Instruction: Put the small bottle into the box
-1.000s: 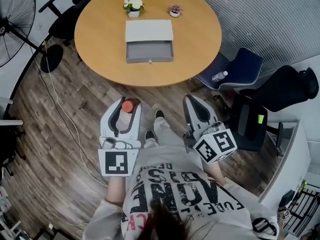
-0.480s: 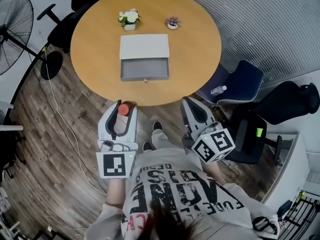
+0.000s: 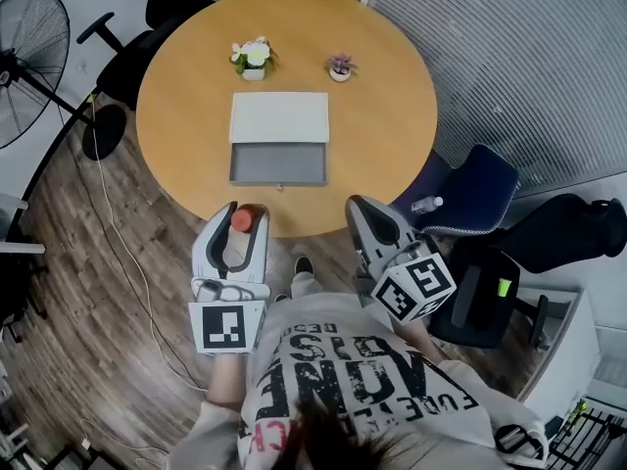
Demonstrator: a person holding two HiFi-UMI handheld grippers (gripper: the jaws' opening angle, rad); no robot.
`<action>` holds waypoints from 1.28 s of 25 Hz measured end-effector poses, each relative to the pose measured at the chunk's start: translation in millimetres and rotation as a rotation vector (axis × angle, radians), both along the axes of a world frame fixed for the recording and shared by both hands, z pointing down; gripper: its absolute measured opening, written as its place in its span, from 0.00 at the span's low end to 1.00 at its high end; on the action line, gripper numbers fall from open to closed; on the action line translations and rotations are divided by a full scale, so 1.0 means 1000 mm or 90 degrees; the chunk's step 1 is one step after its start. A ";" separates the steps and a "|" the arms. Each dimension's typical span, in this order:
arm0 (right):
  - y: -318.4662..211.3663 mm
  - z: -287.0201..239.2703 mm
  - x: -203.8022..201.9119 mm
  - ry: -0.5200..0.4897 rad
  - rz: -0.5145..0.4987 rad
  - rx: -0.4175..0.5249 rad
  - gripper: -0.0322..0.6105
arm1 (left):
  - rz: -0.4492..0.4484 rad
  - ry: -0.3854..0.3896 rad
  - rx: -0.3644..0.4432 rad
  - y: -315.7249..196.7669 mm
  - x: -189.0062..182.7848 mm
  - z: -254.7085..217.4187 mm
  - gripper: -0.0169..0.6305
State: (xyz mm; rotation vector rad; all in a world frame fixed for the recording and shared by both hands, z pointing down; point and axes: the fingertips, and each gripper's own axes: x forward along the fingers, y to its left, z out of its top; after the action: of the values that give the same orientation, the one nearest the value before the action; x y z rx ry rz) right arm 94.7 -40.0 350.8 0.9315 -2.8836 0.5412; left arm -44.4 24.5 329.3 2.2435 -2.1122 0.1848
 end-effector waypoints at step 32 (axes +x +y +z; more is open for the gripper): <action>-0.078 -0.005 -0.057 0.004 0.035 -0.003 0.07 | 0.030 0.020 -0.011 -0.080 -0.054 -0.004 0.27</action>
State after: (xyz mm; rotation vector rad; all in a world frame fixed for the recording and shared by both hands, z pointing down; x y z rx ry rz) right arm 38.1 -117.5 345.5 1.0115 -2.8577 0.5478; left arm -98.5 -55.8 325.1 2.2727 -2.0347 0.1677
